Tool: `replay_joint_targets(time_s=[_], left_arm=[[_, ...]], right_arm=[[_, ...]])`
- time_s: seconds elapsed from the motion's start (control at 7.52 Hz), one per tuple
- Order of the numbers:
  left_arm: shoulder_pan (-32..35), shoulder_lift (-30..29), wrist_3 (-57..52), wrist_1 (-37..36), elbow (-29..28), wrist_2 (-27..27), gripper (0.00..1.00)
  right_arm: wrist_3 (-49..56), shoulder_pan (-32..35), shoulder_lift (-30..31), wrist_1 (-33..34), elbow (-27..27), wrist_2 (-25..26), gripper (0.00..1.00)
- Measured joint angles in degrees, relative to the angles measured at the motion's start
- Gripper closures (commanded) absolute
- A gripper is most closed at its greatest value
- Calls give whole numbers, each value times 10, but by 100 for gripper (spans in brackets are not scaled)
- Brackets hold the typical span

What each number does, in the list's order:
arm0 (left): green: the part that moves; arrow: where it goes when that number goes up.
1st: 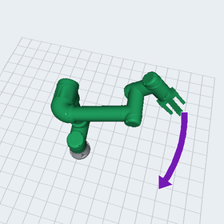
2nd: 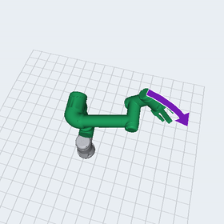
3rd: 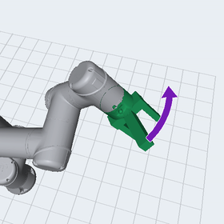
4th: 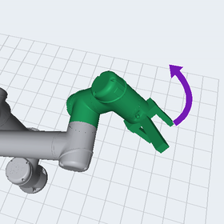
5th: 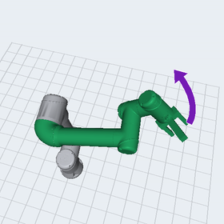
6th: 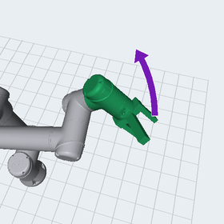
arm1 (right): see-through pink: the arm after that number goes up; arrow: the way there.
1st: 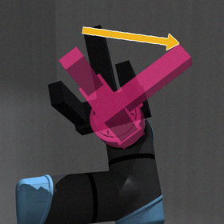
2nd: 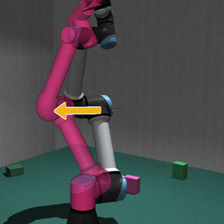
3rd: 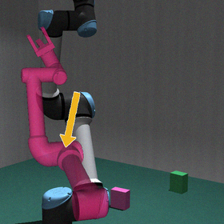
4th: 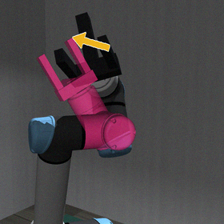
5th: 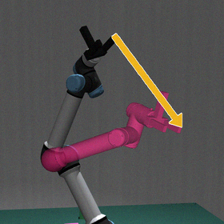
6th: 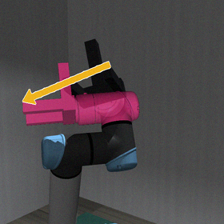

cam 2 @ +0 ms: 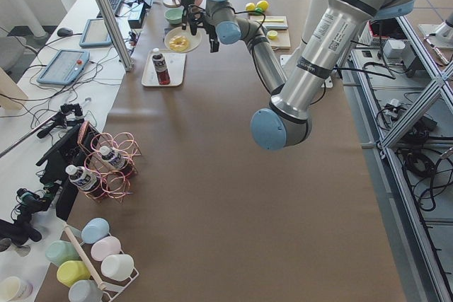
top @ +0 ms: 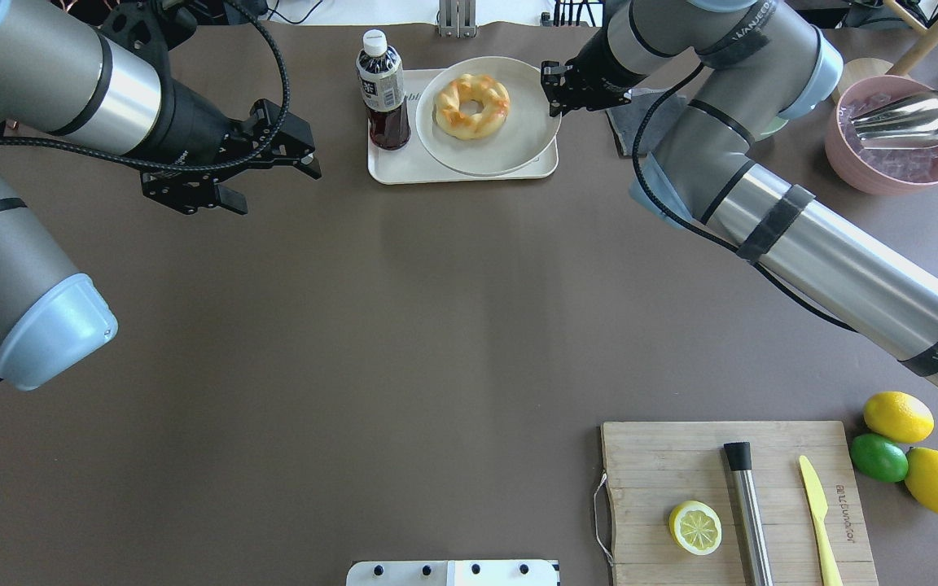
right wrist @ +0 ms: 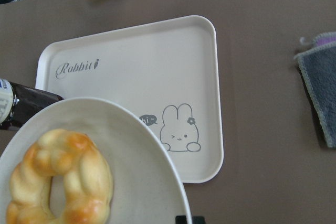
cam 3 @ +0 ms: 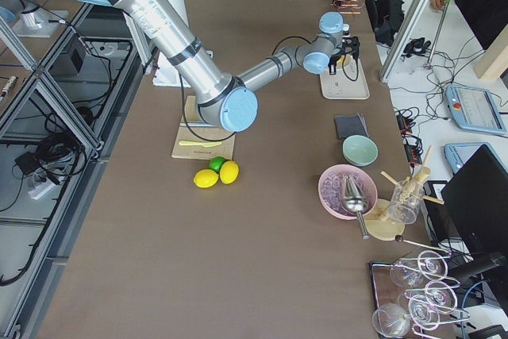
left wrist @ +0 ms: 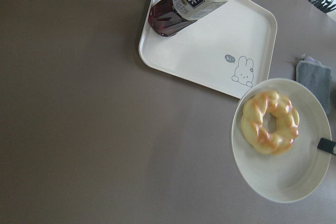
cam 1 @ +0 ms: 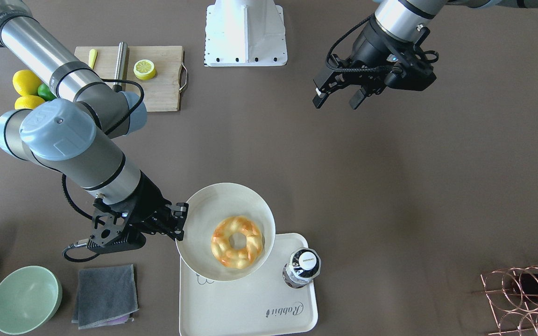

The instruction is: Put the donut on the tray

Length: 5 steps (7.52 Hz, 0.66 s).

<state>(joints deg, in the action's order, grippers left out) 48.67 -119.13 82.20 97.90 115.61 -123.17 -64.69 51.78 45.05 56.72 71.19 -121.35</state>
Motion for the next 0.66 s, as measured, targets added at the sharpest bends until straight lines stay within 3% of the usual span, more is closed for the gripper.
replay_joint_targets(time_s=[0.4, 0.66], left_arm=[[15, 41, -43, 3, 6, 1, 3], [28, 96, -144, 3, 2, 3, 3]], right_arm=[[-3, -1, -66, -80, -157, 44, 100], [-2, -2, -90, -90, -212, 66, 100]])
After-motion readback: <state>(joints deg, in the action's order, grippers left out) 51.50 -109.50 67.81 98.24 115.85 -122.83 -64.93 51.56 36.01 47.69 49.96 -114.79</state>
